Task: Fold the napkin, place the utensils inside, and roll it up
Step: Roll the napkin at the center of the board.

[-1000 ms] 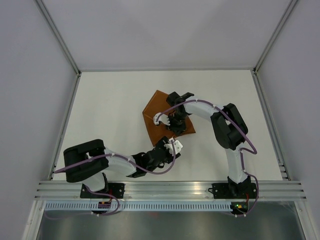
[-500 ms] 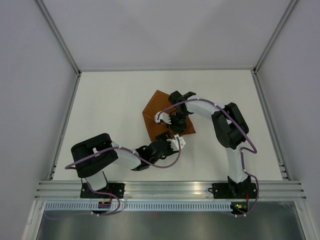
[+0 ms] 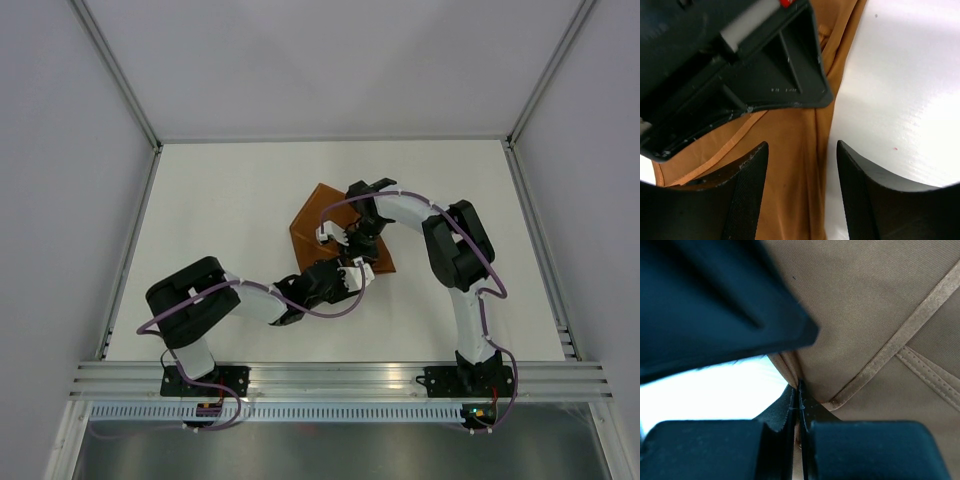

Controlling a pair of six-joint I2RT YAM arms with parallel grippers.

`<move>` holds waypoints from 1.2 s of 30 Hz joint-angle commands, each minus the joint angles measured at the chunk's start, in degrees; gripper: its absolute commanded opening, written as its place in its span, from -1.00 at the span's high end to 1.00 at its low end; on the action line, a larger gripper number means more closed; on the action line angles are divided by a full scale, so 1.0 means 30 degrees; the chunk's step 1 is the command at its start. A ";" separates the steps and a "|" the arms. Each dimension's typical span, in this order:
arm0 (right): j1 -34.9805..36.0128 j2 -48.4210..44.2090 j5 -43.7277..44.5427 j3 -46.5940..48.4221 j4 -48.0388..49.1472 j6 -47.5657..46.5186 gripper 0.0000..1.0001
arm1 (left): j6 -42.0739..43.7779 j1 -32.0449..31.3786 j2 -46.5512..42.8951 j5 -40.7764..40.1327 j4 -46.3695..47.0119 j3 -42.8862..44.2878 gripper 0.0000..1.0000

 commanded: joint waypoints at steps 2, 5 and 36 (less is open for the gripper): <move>-0.0249 0.1482 0.0072 -0.0413 -0.1387 -0.1233 0.88 | 0.0141 0.0157 0.0471 0.1477 -0.1105 0.0872 -0.20; -0.0366 0.1541 -0.0016 -0.0354 -0.1563 -0.1408 0.89 | 0.0112 0.0157 0.0763 0.1886 -0.1604 0.1136 -0.19; -0.1274 0.0370 -0.0894 0.0758 -0.1329 -0.0267 -0.05 | -0.3374 0.0977 0.2639 0.7600 -0.5324 0.2777 0.95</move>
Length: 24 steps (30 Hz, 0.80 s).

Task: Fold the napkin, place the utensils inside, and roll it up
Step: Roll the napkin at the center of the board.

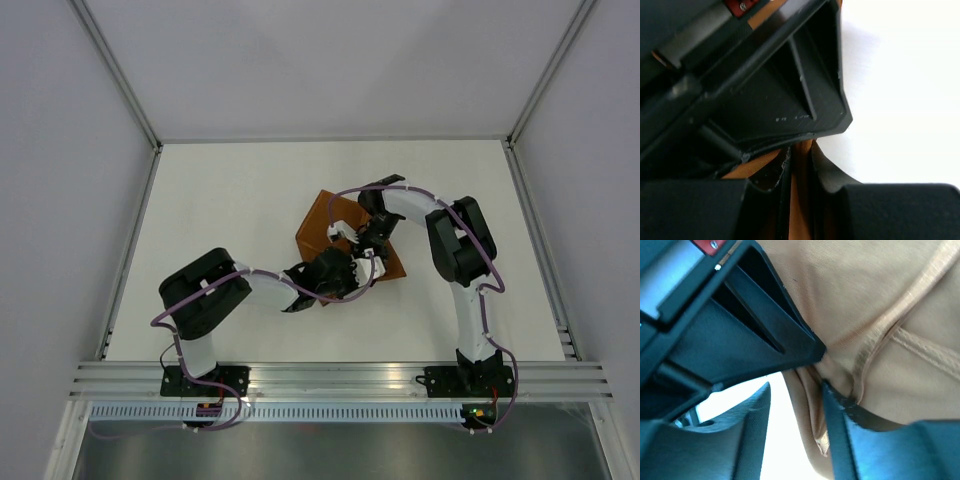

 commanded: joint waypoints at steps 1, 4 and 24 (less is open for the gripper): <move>-0.0232 -0.0279 0.0265 0.0562 0.1928 -0.0659 -0.11 | -0.2062 0.0314 0.0810 0.3038 -0.2912 -0.0057 0.95; -0.0584 -0.0747 -0.0088 0.0884 0.1955 -0.0281 -0.18 | -0.2502 0.0753 0.0840 0.4034 -0.3411 0.0294 0.95; -0.4188 -0.8156 -0.3077 -0.4792 0.8684 0.0395 -0.29 | -0.5169 0.3508 0.2625 1.0363 -0.5841 0.2725 0.95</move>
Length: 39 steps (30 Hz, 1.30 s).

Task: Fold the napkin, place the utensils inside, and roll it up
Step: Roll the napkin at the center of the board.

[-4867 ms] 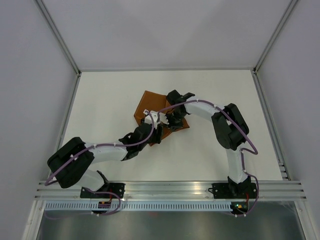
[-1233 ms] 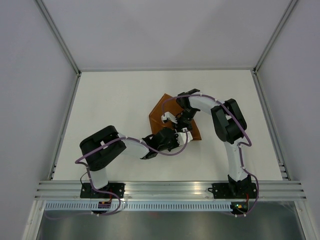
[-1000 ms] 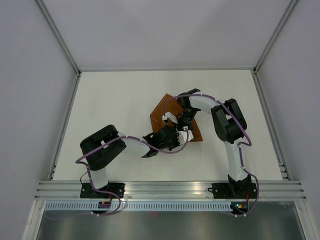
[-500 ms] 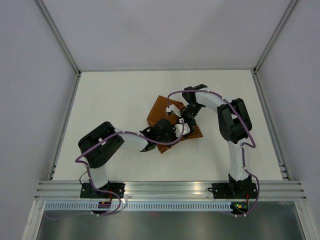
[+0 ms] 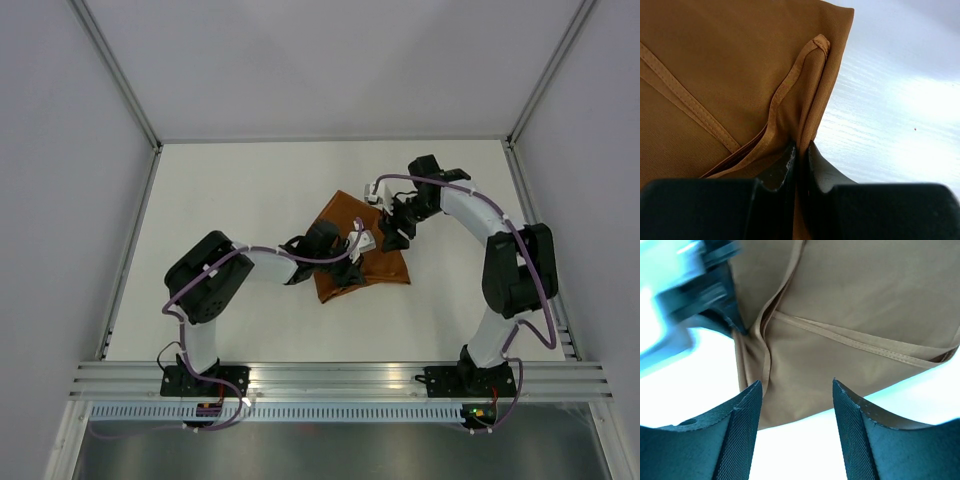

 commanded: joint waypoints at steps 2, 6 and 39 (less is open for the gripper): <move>-0.0131 -0.2757 -0.1788 -0.3403 0.3594 -0.0632 -0.29 | -0.0987 0.0456 0.1535 0.1995 -0.3476 0.0607 0.95; -0.0131 -0.5568 -0.1671 -0.7153 0.8125 -0.0164 -0.28 | -0.1339 0.0837 0.2092 0.3020 -0.3977 0.1165 0.95; 0.5524 -0.6951 0.3573 -1.4250 1.4791 0.0130 -0.30 | -0.1984 0.1863 0.4085 0.5337 -0.7142 0.4418 0.95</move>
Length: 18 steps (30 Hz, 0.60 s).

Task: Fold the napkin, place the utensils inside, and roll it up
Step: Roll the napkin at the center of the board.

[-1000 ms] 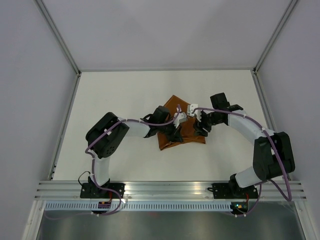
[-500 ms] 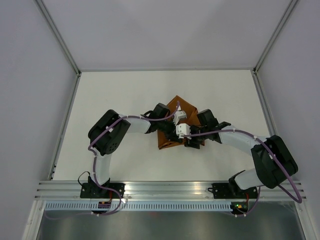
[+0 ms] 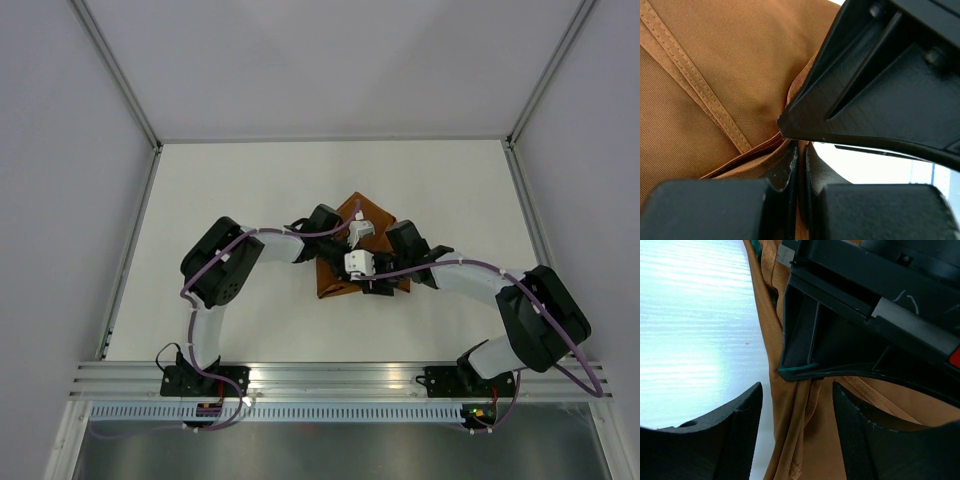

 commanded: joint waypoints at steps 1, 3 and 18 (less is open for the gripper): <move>0.0161 0.0247 0.0134 -0.0028 0.0439 -0.0016 -0.27 | -0.0177 -0.0104 0.1061 -0.0805 -0.1830 0.0075 0.95; 0.0279 0.0364 0.0368 -0.0028 0.0350 -0.0045 -0.26 | -0.0177 -0.0046 0.1120 -0.0805 -0.1889 0.0280 0.95; 0.1742 0.1654 0.1921 0.0529 0.0174 0.0453 -0.06 | -0.0559 0.0306 0.1003 -0.1274 -0.3147 0.0516 0.95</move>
